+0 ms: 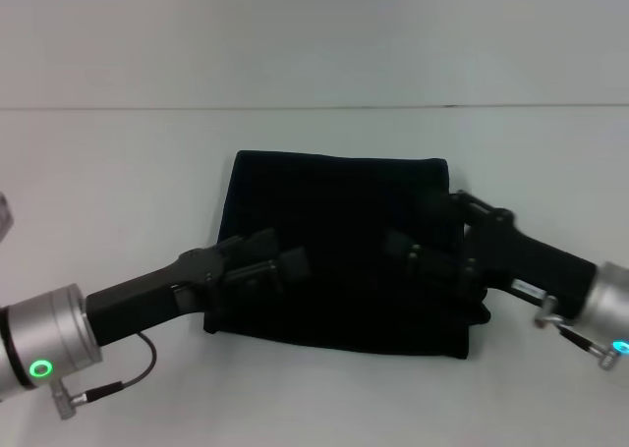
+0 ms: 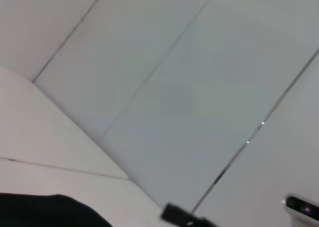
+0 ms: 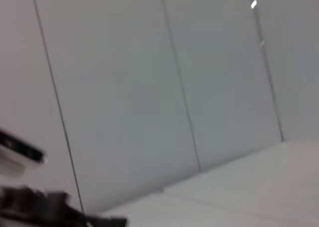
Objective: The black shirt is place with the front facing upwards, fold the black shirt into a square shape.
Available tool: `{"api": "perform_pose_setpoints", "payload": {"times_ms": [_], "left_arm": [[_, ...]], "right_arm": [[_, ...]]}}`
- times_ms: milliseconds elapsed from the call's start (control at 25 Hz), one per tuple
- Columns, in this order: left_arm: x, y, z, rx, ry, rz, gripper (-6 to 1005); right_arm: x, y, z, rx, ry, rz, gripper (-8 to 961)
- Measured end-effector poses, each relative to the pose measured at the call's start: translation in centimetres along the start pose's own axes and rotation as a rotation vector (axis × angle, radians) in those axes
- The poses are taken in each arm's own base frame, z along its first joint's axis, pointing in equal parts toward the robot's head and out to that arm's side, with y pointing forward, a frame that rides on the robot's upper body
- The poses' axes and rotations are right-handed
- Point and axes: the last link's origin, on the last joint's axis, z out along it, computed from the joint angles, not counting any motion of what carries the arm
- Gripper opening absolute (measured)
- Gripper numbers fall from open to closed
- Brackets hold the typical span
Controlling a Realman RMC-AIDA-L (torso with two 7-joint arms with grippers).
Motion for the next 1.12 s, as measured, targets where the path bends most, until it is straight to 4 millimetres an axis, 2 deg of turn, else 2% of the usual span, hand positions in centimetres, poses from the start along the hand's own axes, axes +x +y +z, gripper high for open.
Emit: {"api": "perform_pose_setpoints", "payload": {"times_ms": [200, 400, 560, 760, 1120], "left_arm": [[-0.3, -0.1, -0.7, 0.013, 0.005, -0.009, 936], [-0.4, -0.1, -1.0, 0.021, 0.015, -0.014, 951], [-0.2, -0.2, -0.8, 0.023, 0.015, -0.014, 950], [-0.2, -0.2, -0.8, 0.023, 0.015, -0.013, 950], [-0.1, -0.4, -1.2, 0.036, 0.019, -0.020, 950]], "right_arm": [[1.6, -1.0, 1.2, 0.061, 0.141, 0.036, 899], [4.2, -1.8, -0.2, 0.175, 0.242, 0.085, 898], [5.4, -2.5, -1.3, 0.262, 0.287, 0.137, 898], [5.6, -2.7, -2.2, 0.295, 0.279, 0.157, 897], [3.2, -0.9, -3.4, 0.143, 0.112, 0.089, 897]]}}
